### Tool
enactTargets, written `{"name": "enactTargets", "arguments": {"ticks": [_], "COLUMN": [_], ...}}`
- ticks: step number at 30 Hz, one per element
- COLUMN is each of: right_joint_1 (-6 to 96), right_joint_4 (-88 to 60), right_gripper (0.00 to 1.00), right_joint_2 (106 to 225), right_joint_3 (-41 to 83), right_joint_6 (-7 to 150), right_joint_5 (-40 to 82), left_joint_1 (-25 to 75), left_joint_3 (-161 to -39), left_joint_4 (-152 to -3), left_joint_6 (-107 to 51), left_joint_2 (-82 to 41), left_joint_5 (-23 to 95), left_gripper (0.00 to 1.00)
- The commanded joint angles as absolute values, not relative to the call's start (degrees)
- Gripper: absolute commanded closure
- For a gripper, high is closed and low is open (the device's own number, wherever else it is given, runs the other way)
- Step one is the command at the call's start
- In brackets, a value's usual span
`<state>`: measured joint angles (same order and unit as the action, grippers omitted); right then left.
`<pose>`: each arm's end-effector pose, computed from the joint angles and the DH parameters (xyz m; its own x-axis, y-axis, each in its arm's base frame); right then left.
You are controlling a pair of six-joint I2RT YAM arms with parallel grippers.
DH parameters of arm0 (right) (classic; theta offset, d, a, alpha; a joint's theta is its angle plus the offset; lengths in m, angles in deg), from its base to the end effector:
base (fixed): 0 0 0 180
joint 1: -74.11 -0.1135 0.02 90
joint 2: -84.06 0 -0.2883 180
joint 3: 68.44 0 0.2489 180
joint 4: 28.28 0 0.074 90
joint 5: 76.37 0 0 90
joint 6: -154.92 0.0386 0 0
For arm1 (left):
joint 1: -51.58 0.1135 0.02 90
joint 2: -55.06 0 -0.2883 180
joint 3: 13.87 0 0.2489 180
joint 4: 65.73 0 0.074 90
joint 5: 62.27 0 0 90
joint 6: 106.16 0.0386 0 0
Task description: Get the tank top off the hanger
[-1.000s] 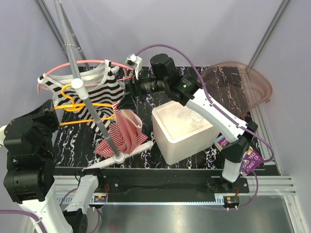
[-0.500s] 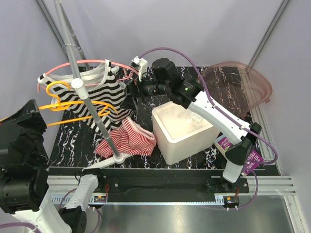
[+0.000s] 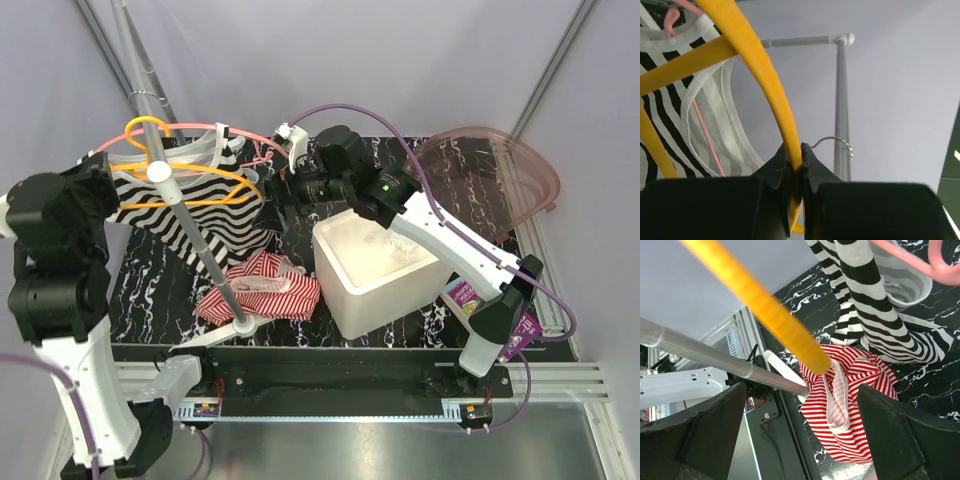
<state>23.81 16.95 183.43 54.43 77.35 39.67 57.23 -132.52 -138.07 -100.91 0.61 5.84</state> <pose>0.2400 0.3156 0.4570 -0.4358 -0.2222 -0.8722 -0.8786 0.3154 0.3587 0.0677 0.0212 0.5566 0.4438 -0.8846 -0.1431 -0.1823 0.0673 -0.9809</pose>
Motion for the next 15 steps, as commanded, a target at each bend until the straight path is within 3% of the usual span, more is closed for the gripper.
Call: {"name": "enactTargets", "arguments": {"ticks": [1,8,10,15], "right_joint_1": [23.75,23.67,23.23,19.63], "right_joint_4": [15.28,15.55,15.81,19.23], "right_gripper": [0.00,0.00,0.00,0.00], "right_joint_2": [180.13,180.74,180.92,182.58], "right_joint_3": [54.05,51.86,50.71,51.32], "right_joint_6": [77.05,77.40,76.53,73.80], "right_joint_5": [38.41,39.82,39.65,36.66], "left_joint_1": [57.12,57.12,57.20,57.20], "left_joint_3": [-131.71,-123.63,-120.20,-117.29], "left_joint_4": [-131.09,-131.09,-131.27,-132.41], "left_joint_6": [-101.51,-101.24,-100.89,-95.72], "left_joint_2": [-0.48,4.17,5.84,10.06], "left_joint_5": [10.15,10.41,10.41,9.01], "left_gripper": [1.00,0.98,0.89,0.50]}}
